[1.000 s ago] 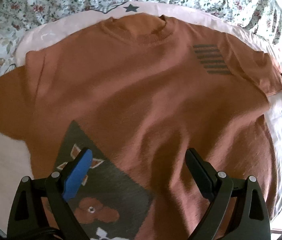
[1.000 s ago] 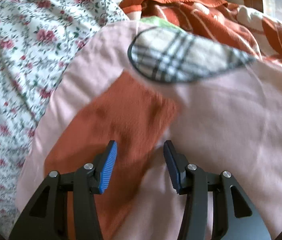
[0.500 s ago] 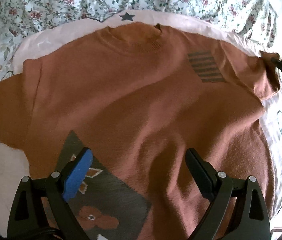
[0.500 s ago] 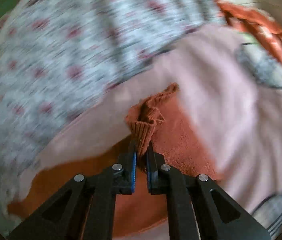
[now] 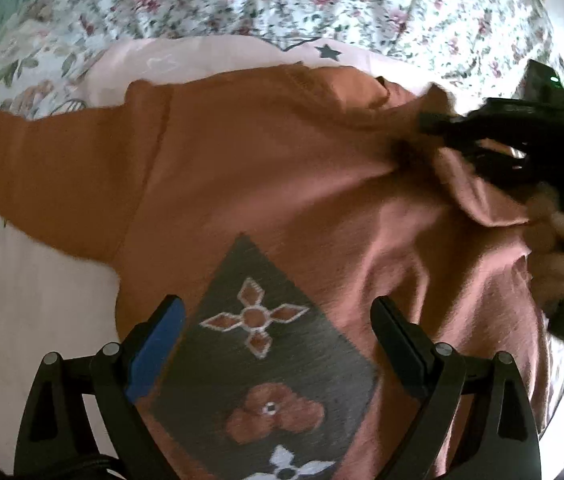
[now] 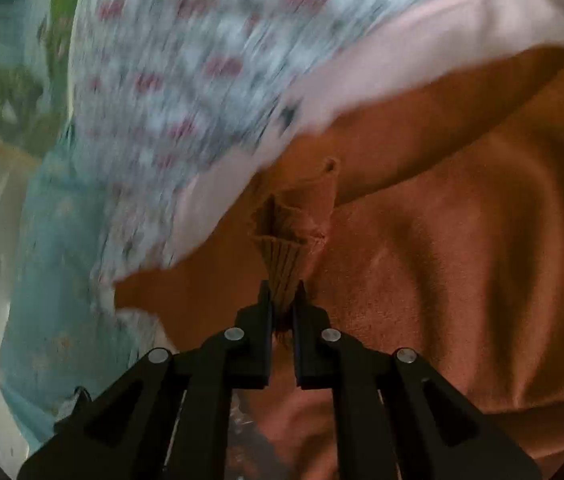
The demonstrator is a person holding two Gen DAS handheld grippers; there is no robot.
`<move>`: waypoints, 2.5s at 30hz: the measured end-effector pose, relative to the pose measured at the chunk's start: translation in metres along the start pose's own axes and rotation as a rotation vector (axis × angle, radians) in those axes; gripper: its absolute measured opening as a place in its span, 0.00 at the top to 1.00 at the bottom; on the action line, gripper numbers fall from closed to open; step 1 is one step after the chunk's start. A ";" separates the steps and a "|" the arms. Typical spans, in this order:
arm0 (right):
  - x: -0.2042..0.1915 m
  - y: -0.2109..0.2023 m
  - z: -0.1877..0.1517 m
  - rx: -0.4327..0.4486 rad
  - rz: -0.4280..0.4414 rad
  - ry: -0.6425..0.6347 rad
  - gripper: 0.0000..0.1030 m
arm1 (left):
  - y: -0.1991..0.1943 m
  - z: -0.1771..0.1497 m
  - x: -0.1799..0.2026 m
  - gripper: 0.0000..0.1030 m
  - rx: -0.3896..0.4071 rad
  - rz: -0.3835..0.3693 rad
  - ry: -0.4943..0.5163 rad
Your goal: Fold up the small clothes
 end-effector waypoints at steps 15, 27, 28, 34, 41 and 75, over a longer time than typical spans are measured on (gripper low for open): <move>-0.005 0.037 -0.019 -0.097 0.005 -0.004 0.63 | 0.062 0.063 0.013 0.07 -0.055 -0.210 -0.086; 0.061 -0.080 -0.051 0.095 -0.115 0.119 0.63 | 0.086 0.118 0.021 0.95 0.008 -0.277 -0.107; 0.067 -0.087 -0.054 0.106 -0.124 0.127 0.63 | 0.078 0.118 0.021 0.96 0.030 -0.277 -0.099; 0.096 -0.125 -0.062 0.173 -0.204 0.169 0.63 | 0.037 0.109 -0.008 0.97 0.144 -0.167 -0.067; 0.121 -0.141 -0.043 0.202 -0.309 0.177 0.63 | 0.042 0.100 -0.052 0.96 0.121 -0.163 -0.157; 0.134 -0.107 -0.026 0.096 -0.660 0.000 0.58 | 0.067 0.074 -0.064 0.85 0.024 -0.141 -0.173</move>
Point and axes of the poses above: each gripper's, at about its wrist camera, not at the fingertips, and y roughly the way its jaws point, x to its right, z to its top, the point moved 7 cm from there along y, roughly the way its jaws point, and after that the axes turned 13 degrees about -x, right-handed, at the moved point
